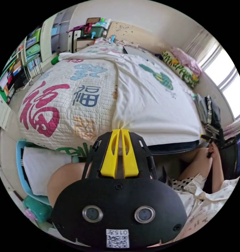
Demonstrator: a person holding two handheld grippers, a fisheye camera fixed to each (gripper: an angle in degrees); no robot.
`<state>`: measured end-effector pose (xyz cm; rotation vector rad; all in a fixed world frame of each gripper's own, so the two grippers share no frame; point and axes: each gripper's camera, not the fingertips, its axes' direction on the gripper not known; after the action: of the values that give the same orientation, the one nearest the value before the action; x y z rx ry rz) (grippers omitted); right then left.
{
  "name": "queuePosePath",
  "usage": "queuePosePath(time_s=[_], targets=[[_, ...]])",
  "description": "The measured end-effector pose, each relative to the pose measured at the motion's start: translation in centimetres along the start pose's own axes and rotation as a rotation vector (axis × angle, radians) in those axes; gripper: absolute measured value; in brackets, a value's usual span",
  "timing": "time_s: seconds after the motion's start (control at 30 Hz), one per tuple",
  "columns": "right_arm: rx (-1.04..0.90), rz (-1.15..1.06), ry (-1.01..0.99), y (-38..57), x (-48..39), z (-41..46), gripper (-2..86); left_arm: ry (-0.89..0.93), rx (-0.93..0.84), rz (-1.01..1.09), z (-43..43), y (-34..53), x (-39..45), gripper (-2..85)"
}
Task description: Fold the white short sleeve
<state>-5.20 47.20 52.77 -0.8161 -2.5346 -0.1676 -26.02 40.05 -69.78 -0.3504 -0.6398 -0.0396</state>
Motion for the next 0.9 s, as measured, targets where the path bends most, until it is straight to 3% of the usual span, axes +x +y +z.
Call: queuePosePath(time_s=[0.07, 0.13, 0.3, 0.63, 0.73, 0.9], targets=[[-0.029, -0.075, 0.174, -0.2, -2.2, 4.0, 0.0, -0.128, -0.057, 0.085, 3.5, -1.3, 3.0, -0.4], [-0.017, -0.075, 0.201, 0.8, -1.7, 6.1, 0.1, -0.164, -0.069, 0.091, 4.6, -1.5, 3.8, -0.4], [-0.015, -0.075, 0.247, 2.4, 0.2, 11.3, 0.2, -0.149, -0.086, 0.045, 6.8, -1.8, 3.3, -0.4], [-0.033, -0.188, 0.529, 5.0, -2.5, 21.2, 0.2, -0.073, -0.064, 0.045, 10.6, 0.0, 1.3, 0.7], [-0.024, -0.165, 0.490, 4.8, -1.3, 21.0, 0.3, 0.004, -0.046, -0.013, 11.2, 0.7, -0.3, 2.6], [0.013, -0.027, 0.259, 3.9, 4.0, 17.5, 0.4, 0.100, 0.078, -0.103, 10.1, 3.1, -3.1, 7.5]])
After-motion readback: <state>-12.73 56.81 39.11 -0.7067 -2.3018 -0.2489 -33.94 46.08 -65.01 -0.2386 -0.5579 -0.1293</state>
